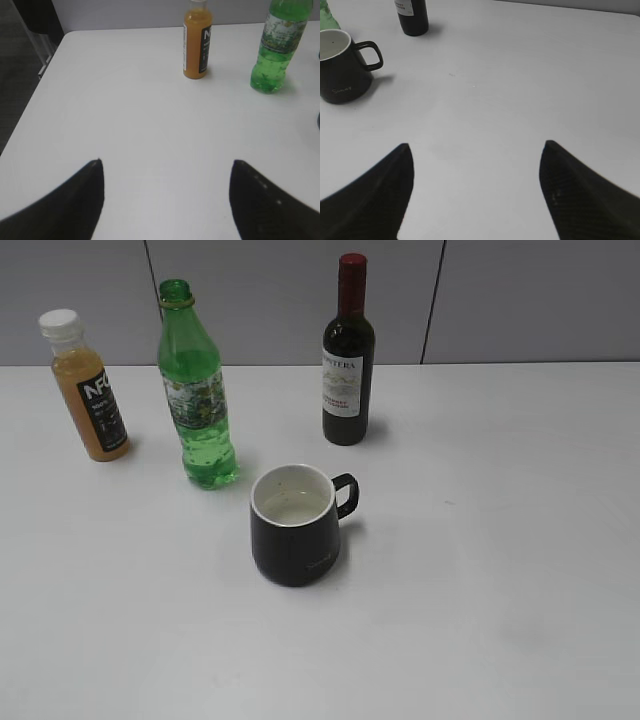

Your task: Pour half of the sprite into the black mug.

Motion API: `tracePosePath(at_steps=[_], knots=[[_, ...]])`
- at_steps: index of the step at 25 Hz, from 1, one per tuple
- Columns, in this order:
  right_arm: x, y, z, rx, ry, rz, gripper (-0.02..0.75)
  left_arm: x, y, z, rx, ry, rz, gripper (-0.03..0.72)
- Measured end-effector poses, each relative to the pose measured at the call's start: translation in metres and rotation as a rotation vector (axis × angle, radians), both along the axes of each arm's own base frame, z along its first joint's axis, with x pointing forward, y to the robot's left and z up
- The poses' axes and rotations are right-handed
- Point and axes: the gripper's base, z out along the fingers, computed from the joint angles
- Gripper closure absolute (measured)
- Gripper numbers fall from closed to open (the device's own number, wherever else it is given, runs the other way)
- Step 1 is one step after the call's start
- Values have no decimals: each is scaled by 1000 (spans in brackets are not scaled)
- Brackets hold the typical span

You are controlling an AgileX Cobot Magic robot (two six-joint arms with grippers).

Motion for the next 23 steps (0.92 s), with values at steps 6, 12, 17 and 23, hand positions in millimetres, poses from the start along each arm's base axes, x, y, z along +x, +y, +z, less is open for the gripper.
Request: tracePosePath(at_steps=[6, 12, 17, 23], knots=[[0, 0, 0, 0, 0, 0, 145, 0, 0, 0, 0, 0, 0, 95], [0, 0, 0, 0, 0, 0, 145, 0, 0, 0, 0, 0, 0, 95], [0, 0, 0, 0, 0, 0, 146, 0, 0, 0, 0, 0, 0, 95], [0, 0, 0, 0, 0, 0, 146, 0, 0, 0, 0, 0, 0, 95]])
